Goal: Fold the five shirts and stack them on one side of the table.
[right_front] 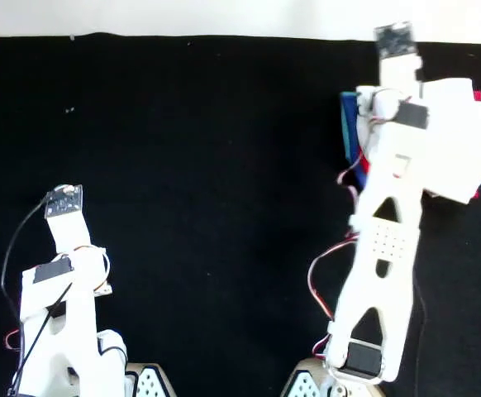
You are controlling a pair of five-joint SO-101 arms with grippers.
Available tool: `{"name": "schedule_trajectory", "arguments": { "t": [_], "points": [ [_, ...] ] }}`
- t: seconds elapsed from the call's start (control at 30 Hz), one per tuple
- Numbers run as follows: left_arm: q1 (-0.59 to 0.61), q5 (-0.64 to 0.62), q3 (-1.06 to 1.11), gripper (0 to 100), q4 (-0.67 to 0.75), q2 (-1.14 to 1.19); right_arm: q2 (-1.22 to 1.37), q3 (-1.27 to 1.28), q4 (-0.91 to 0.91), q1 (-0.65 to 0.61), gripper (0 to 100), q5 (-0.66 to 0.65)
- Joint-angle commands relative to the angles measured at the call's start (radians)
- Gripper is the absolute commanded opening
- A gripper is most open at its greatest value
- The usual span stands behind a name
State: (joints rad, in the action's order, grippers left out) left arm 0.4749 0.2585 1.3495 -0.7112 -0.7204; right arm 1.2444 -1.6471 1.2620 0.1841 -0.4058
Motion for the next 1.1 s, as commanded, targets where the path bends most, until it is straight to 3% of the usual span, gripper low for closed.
{"name": "schedule_trajectory", "arguments": {
  "t": [0.0, 0.27, 0.33, 0.53, 0.6, 0.77, 0.83, 1.07],
  "points": [
    [0.004, -0.008, 0.002, 1, 0.020, -0.002, -0.179, -0.122, 0.124, 0.059, 0.7, -0.003],
    [0.004, -0.008, 0.002, 1, 0.020, -0.002, -0.487, -0.117, 0.503, 0.058, 0.7, -0.003],
    [0.004, -0.008, 0.002, 1, 0.020, -0.002, -0.555, -0.113, 0.506, 0.064, 0.7, 0.011],
    [-0.027, -0.008, -0.030, 1, 0.009, -0.015, -0.739, -0.111, 0.507, 0.087, 0.7, 0.221],
    [-0.038, -0.009, -0.085, 1, -0.077, -0.053, -0.799, -0.111, 0.507, 0.087, 0.7, 0.253],
    [-0.077, -0.009, -0.268, 1, -0.443, -0.294, -0.934, -0.111, 0.507, 0.091, 0.6, 0.322],
    [-0.107, -0.009, -0.283, 1, -0.526, -0.423, -0.981, -0.111, 0.507, 0.088, 0.6, 0.325],
    [-0.122, -0.005, -0.102, 1, -0.563, -0.940, -1.135, -0.015, 0.509, 0.093, 0.6, 0.322]
  ]
}}
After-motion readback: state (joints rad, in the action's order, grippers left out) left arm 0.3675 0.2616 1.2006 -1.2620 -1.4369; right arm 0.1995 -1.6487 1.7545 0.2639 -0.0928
